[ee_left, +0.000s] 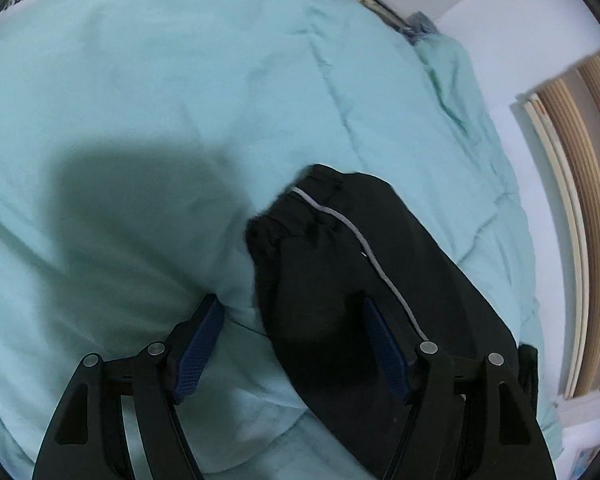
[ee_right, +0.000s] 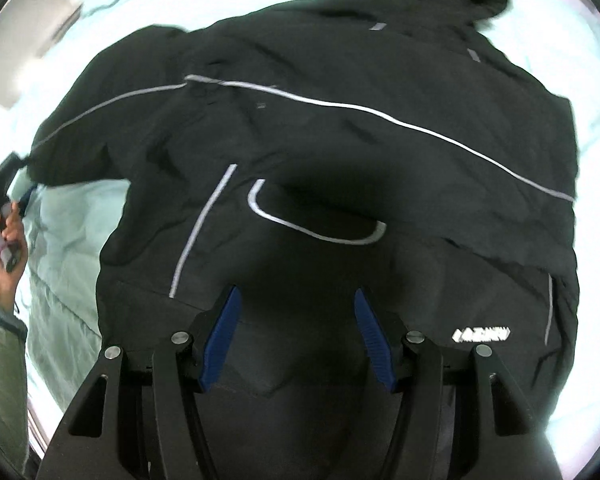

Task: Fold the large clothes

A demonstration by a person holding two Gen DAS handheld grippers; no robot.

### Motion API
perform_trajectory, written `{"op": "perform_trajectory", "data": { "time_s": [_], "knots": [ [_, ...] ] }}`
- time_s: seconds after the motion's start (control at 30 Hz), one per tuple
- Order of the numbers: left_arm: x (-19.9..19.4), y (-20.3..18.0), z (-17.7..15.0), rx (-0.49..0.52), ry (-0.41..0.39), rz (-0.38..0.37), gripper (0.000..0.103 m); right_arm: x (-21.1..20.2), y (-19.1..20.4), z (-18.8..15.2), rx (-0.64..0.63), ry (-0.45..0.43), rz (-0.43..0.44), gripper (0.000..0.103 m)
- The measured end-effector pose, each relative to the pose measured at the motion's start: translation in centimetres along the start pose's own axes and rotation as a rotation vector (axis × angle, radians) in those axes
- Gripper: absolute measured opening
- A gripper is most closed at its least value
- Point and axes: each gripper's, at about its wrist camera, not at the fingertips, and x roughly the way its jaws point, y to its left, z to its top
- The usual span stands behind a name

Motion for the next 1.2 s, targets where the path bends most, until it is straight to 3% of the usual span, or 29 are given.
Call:
{"op": "perform_trajectory", "data": {
  "time_s": [0.1,0.2,0.27,0.3,0.4,0.53,0.73,0.97,1.2],
  "knots": [
    [0.0,-1.3,-0.6,0.046,0.032,-0.101,0.073,0.6,0.5,0.4,-0.015,0.016,0.018,0.062],
    [0.2,-3.0,-1.0,0.141,0.014,-0.026,0.073,1.0,0.7,0.7,-0.025,0.022,0.033,0.062],
    [1.3,-2.8,-0.9,0.112,0.036,-0.019,0.07,1.2,0.7,0.9,-0.029,0.025,0.036,0.062],
    [1.2,-2.9,-0.9,0.101,0.019,-0.018,0.049,1.3,0.6,0.9,-0.031,0.025,0.042,0.062],
    [-1.0,-4.9,-1.6,0.161,-0.052,-0.003,0.023,1.0,0.0,1.0,-0.029,0.016,0.045,0.062],
    [-6.0,-10.3,-3.6,0.33,-0.16,0.008,0.018,0.4,-1.4,0.8,-0.008,-0.003,0.056,0.062],
    [-11.8,-18.8,-8.1,0.566,-0.201,-0.125,0.018,-0.3,-3.3,-0.1,0.035,-0.025,0.094,0.062],
    [-12.1,-28.4,-16.2,0.793,-0.112,-0.278,0.017,-2.0,-5.8,-1.6,0.072,-0.075,0.116,0.062],
    [-7.8,-35.5,-27.3,0.964,0.11,-0.397,0.017,-2.6,-10.4,-3.1,0.183,-0.109,0.113,0.062]
  ]
}}
